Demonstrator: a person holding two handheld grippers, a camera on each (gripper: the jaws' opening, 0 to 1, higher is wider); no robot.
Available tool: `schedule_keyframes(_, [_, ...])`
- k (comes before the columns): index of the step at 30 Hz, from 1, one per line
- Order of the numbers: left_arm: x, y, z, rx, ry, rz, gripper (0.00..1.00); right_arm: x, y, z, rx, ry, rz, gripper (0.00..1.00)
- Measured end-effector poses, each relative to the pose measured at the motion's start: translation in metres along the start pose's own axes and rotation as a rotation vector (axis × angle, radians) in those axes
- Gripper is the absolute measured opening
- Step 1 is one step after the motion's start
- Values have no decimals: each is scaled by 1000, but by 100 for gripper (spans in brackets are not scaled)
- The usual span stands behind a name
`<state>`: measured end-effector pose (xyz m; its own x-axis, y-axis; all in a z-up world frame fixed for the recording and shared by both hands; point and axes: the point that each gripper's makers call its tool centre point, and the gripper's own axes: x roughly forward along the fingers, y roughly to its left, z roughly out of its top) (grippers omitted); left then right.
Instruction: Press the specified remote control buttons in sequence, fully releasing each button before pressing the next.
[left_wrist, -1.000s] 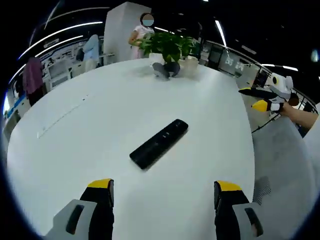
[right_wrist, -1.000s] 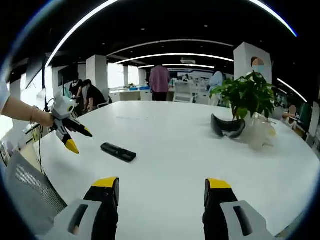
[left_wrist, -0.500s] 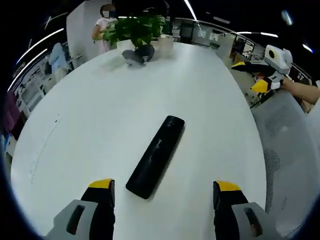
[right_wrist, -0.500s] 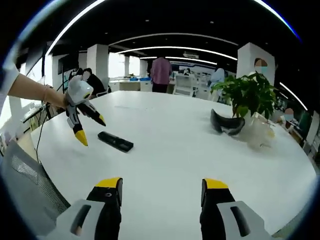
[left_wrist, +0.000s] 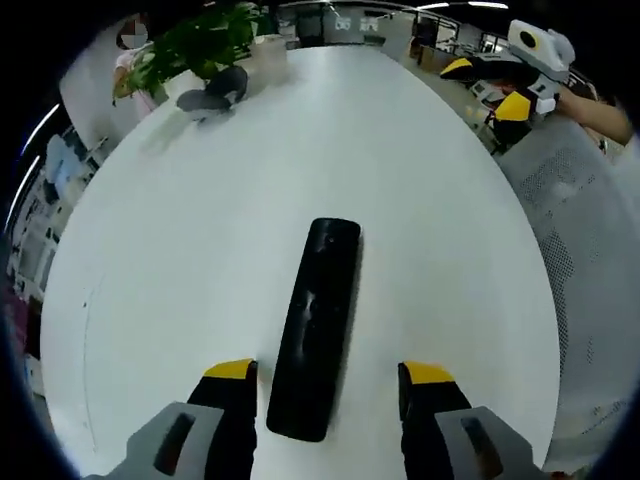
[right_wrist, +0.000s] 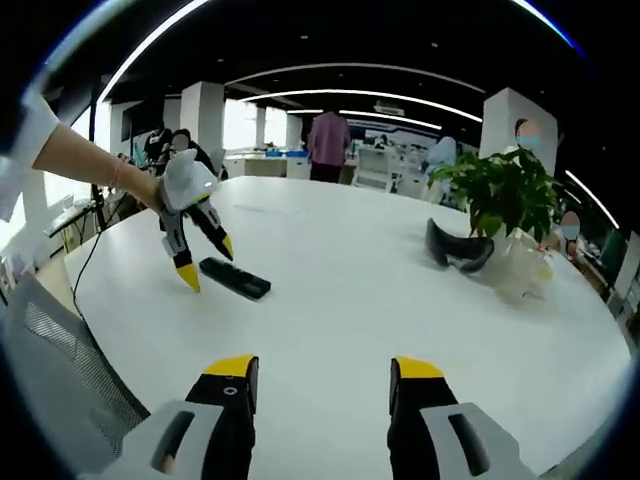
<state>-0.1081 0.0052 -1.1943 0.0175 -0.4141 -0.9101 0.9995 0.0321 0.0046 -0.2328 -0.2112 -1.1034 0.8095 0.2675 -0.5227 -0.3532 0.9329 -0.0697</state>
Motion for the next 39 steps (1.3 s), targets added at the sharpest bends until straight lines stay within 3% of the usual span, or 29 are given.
schedule_keyframes(2, [1,-4,0,3,14,-25,48,0,0,0,3,-1,-1,49])
schedule_keyframes(4, [-1,0,0,34,26,-19,28,0,1,0,3,0,5,47])
schedule_keyframes(5, [-2,-9,-1,63,34,-73,26,1,2,0,2,2,8,47])
schedule_keyframes(6, [-3,-3,1,42,31,-28,24,1,3,-1,-3,4,13,47])
schedule_keyframes(22, [-3,-15,-3,-54,57,28,23,3,11,4,-15,-7,51,41])
schedule_keyframes(28, [-3,-27,-2,-60,45,33,23,2,11,7,15,-23,66,40])
schedule_keyframes(39, [-2,-59,-2,-71,59,37,23,3,27,5,56,-23,167,39])
